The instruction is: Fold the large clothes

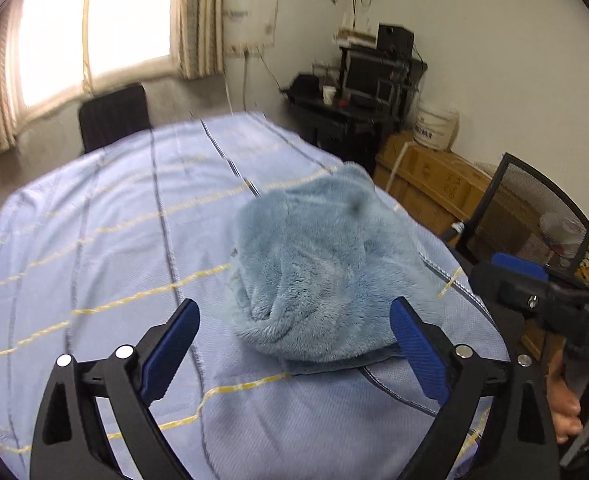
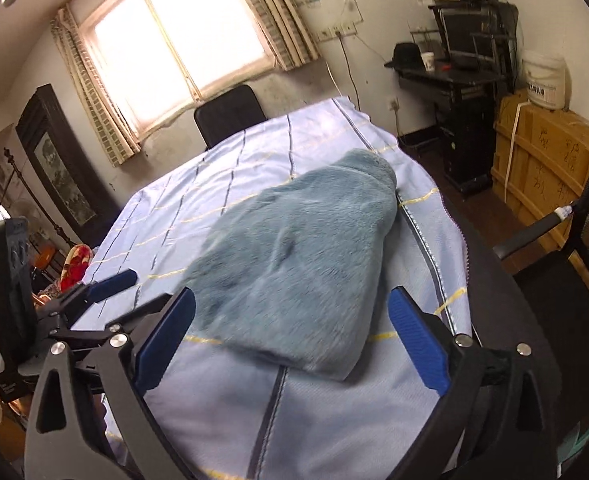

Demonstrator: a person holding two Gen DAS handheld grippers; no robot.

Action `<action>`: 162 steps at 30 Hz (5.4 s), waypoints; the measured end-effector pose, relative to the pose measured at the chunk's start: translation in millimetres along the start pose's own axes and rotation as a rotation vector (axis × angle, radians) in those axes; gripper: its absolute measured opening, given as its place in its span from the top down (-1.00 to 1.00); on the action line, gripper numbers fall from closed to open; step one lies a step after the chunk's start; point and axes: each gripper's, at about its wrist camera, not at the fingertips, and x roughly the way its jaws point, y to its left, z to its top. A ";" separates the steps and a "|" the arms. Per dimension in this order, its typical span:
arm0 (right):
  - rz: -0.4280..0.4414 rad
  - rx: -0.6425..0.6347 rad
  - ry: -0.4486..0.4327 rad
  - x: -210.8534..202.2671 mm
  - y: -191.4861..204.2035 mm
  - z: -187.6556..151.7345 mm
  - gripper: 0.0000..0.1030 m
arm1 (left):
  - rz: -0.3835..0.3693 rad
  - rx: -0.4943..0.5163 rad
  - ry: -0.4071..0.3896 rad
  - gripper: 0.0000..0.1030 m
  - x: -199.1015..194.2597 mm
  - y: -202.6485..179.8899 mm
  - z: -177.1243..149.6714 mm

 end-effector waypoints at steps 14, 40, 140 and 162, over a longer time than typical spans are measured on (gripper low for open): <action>-0.165 -0.091 -0.149 -57.2 37.4 -32.4 -0.91 | 0.145 0.038 -0.179 -0.93 -83.0 -14.5 -25.7; -0.011 0.011 0.038 5.9 -17.8 -12.3 -0.91 | 0.058 -0.043 0.082 -0.93 14.2 33.3 -2.7; -0.221 -0.059 0.085 39.3 14.7 -50.7 -0.91 | 0.059 -0.069 0.197 -0.93 27.8 37.9 -38.5; -0.254 -0.168 -0.012 -34.0 65.1 -55.0 -0.91 | 0.137 0.005 0.017 -0.93 -58.0 -1.4 -34.7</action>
